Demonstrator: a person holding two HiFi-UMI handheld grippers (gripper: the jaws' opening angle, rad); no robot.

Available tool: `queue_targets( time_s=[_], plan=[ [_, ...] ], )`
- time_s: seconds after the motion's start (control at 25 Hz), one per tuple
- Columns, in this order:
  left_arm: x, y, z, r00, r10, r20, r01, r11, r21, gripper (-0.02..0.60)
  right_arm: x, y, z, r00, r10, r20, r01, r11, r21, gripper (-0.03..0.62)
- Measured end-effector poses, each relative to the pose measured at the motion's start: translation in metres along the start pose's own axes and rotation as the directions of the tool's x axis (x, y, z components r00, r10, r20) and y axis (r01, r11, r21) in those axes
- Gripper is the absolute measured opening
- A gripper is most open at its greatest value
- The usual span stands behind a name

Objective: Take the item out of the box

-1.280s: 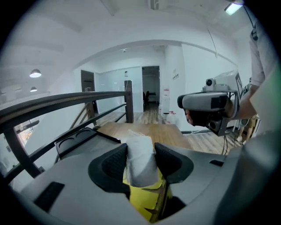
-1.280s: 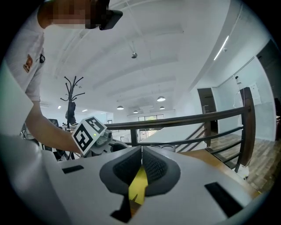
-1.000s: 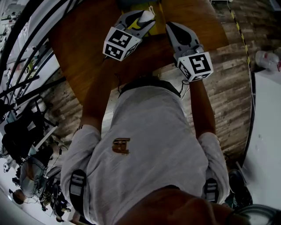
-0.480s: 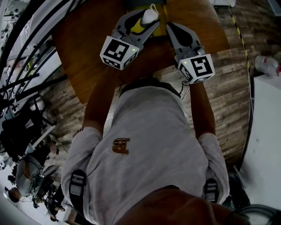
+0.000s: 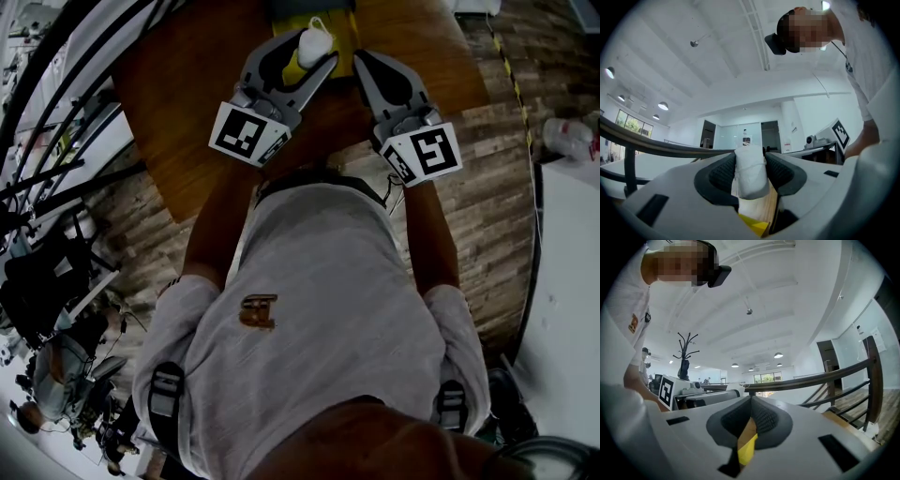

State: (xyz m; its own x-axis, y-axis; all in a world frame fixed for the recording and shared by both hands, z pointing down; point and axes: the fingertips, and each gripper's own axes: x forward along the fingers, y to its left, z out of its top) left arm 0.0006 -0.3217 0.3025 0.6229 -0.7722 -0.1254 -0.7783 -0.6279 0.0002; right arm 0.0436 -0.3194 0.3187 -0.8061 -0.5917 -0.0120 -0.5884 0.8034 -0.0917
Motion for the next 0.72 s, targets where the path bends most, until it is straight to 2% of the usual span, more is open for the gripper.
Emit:
queue_targets(
  time_s=[0.36, 0.72],
  plan=[
    [-0.016, -0.01, 0.012, 0.998, 0.01, 0.062, -0.01, 1.0, 0.002, 0.213, -0.01, 0.012, 0.006, 0.999, 0.002, 0.04, -0.002, 1.0, 0.005, 0.031],
    [-0.02, -0.017, 0.015, 0.997, -0.005, 0.073, 0.004, 1.0, 0.018, 0.213, -0.013, 0.019, 0.01, 0.999, 0.004, 0.051, -0.003, 1.0, -0.014, 0.031]
  ],
)
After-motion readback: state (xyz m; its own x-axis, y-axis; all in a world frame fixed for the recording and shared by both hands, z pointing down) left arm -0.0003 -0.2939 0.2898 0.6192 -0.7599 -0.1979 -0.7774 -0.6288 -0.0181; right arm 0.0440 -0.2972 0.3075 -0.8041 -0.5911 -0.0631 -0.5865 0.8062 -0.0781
